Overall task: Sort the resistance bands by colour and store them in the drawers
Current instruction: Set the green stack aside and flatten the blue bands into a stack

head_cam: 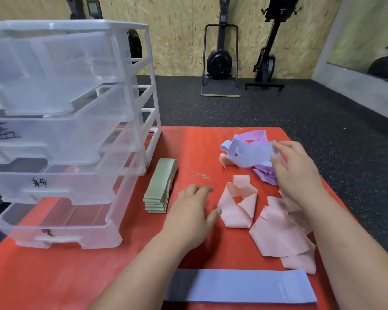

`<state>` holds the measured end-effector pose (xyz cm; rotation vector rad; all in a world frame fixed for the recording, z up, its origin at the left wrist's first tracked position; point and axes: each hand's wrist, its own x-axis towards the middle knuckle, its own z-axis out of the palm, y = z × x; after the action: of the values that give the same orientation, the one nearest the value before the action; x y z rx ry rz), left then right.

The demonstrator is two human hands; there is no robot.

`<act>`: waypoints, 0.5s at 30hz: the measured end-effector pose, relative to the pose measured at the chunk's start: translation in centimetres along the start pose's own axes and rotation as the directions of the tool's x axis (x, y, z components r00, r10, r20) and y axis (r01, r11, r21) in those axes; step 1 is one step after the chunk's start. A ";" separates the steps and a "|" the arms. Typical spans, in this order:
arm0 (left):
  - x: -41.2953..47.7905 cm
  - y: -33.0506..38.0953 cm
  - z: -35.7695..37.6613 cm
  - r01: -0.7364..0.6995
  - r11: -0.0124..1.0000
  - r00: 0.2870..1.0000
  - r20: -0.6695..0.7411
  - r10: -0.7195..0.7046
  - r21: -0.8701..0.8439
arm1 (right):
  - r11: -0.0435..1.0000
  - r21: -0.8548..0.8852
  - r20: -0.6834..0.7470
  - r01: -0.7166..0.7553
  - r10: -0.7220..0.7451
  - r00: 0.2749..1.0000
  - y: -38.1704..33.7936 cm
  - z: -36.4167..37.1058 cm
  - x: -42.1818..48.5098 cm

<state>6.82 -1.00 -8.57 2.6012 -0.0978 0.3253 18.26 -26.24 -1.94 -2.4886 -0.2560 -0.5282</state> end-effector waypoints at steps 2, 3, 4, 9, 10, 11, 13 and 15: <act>-0.6 0.3 -0.2 -0.008 1.000 1.000 -0.005 0.008 0.002 | 1.000 0.007 0.019 -0.019 0.019 1.000 0.3 -1.2 -1.1; -0.8 0.4 -0.4 -0.011 1.000 1.000 -0.007 0.011 -0.001 | 0.999 0.034 -0.009 -0.008 0.008 1.000 0.2 -2.0 -1.6; -1.2 0.6 -0.5 -0.015 1.000 1.000 -0.010 0.015 -0.006 | 0.997 0.072 -0.059 0.026 -0.021 0.998 -0.2 -3.0 -2.0; -2.6 2.0 -1.5 -0.048 0.997 0.998 -0.044 0.045 -0.061 | 0.957 0.279 -0.147 0.078 -0.038 0.988 -3.1 -6.7 -5.2; -2.9 2.4 -1.7 -0.052 0.996 0.998 -0.050 0.048 -0.074 | 0.953 0.302 -0.095 0.019 0.010 0.995 -3.3 -6.5 -6.2; -3.2 2.7 -1.8 -0.055 0.995 0.997 -0.054 0.051 -0.083 | 0.948 0.317 -0.037 -0.040 0.055 0.998 -3.4 -5.9 -7.2; -3.7 3.2 -1.8 -0.062 0.993 0.997 -0.052 0.057 -0.104 | 0.914 0.387 0.092 -0.126 0.097 0.991 -3.3 -4.8 -9.5; -4.2 3.6 -1.7 -0.050 0.987 0.998 -0.031 0.046 -0.149 | 0.886 0.423 0.213 -0.192 0.109 0.971 -2.9 -3.7 -11.3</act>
<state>1.96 -3.23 -6.46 2.4474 -0.1692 0.3566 6.00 -26.74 -2.47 -2.0867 -0.2217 -0.1484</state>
